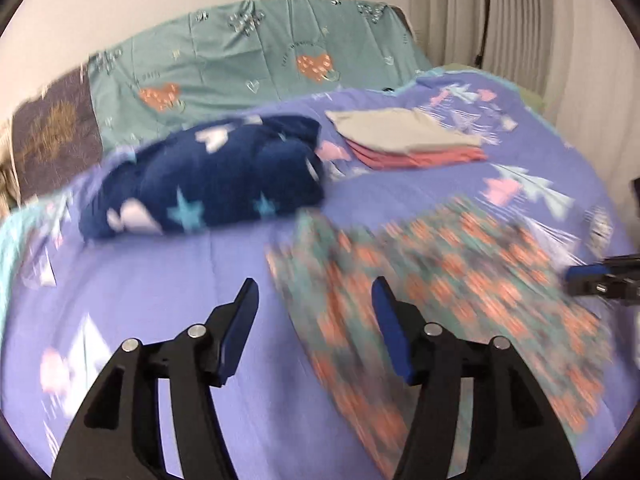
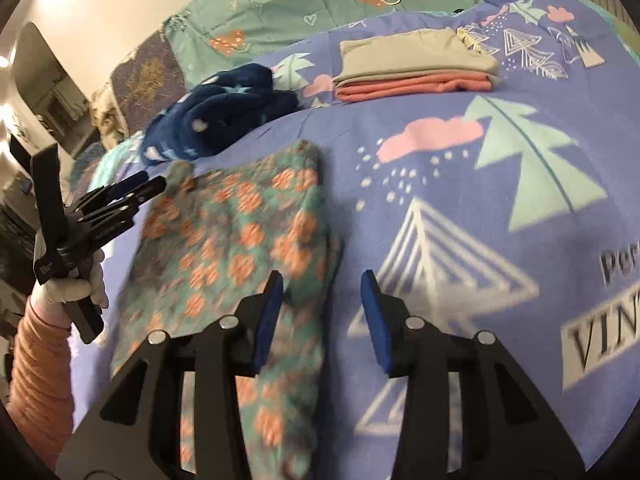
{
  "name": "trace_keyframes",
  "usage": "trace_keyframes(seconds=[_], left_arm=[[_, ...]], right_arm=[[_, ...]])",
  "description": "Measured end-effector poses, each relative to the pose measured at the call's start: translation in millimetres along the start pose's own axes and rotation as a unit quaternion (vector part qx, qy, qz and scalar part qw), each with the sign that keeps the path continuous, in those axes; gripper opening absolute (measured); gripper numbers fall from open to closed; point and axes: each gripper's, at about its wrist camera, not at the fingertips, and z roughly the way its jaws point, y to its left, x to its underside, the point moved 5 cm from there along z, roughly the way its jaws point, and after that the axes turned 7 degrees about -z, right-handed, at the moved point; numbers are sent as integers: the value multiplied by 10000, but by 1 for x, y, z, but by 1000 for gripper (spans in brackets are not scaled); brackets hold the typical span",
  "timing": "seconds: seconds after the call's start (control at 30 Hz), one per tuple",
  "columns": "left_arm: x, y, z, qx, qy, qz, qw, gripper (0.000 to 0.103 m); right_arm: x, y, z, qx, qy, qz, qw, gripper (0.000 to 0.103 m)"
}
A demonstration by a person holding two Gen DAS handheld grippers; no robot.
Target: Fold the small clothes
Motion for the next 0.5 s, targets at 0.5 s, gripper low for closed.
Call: trace_keyframes(seconds=[0.5], left_arm=[[116, -40, -34, 948, 815, -558, 9906, 69]], right_arm=[[82, 23, -20, -183, 324, 126, 9992, 44]])
